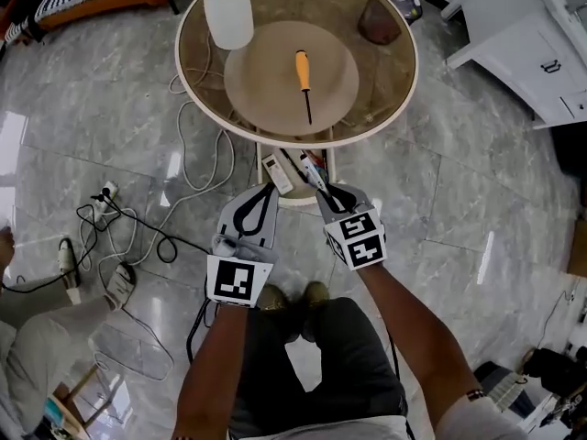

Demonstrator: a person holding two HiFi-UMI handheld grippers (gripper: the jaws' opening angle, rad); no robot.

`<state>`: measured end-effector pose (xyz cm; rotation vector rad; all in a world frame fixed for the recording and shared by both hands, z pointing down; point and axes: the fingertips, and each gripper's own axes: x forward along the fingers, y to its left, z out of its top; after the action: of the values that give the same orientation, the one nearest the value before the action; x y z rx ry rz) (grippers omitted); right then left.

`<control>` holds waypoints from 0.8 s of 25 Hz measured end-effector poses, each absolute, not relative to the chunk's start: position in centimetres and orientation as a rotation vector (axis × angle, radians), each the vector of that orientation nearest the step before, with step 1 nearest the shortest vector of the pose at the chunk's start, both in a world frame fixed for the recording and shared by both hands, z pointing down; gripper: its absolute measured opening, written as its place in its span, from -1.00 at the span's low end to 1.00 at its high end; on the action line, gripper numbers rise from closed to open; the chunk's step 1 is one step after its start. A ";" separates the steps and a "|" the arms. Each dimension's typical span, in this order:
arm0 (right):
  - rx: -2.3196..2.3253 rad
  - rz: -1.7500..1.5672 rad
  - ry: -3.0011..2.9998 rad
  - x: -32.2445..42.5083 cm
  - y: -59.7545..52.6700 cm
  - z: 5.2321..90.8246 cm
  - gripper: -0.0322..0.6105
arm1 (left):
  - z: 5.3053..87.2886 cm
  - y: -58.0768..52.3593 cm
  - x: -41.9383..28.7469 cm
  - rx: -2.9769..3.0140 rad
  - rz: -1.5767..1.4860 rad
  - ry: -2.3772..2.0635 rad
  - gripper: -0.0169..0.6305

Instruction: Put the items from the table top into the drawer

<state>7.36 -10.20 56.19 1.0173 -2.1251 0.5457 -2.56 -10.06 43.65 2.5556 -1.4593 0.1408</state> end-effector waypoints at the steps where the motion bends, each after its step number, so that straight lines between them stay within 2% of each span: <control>1: 1.011 0.548 -2.122 7.4 -10.6 57.5 -0.70 | 44.7 -10.4 -2.7 2.551 0.132 -1.473 -0.94; 12: 0.960 0.541 -2.079 7.4 -14.1 69.8 -0.70 | 55.4 -13.2 -2.5 2.554 0.072 -1.541 -0.95; 20: 0.920 0.595 -2.015 7.4 -16.8 76.2 -0.70 | 59.8 -15.5 -2.6 2.613 0.007 -1.582 -0.95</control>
<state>7.42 -16.81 76.21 0.9204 -2.0150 0.5950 -2.65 -15.51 59.77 2.6128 -1.5816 0.0067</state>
